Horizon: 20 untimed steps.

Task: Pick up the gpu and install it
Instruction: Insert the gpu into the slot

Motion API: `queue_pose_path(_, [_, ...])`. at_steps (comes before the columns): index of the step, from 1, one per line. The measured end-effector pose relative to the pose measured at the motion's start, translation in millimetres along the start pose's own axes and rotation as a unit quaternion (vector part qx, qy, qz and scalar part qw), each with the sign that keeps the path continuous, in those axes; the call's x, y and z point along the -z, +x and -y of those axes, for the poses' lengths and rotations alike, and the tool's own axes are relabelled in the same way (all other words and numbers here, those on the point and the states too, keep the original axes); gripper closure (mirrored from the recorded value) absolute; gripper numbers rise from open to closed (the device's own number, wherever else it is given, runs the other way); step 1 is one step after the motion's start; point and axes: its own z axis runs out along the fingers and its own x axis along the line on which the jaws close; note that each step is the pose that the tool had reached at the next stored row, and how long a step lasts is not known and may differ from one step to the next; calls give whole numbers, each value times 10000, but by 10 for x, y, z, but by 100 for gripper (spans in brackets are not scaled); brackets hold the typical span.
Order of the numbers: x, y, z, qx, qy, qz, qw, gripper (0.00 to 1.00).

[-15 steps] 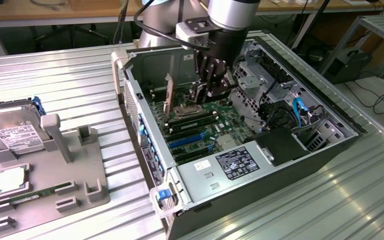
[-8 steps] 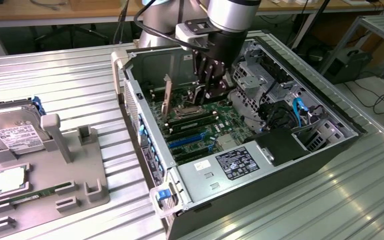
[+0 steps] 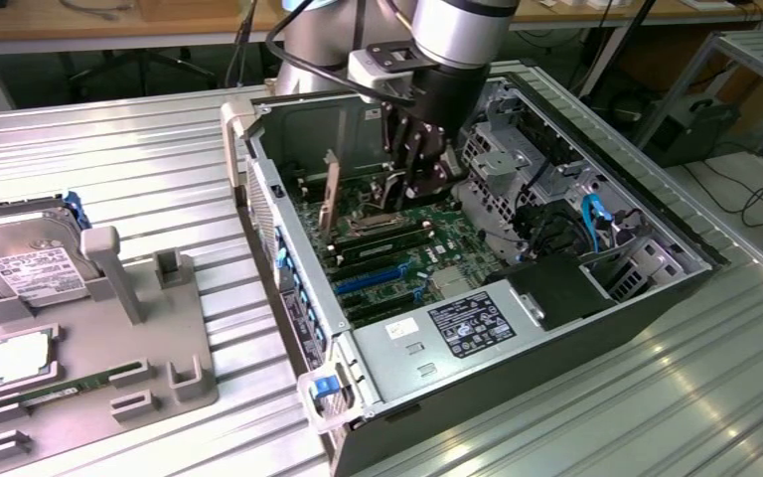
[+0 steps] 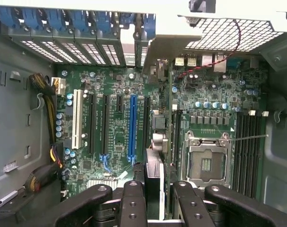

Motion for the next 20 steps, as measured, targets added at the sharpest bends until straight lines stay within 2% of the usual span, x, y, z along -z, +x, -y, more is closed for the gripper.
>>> queue_pose_path(20, [-86,2,5,-1,-99,4,10000,73])
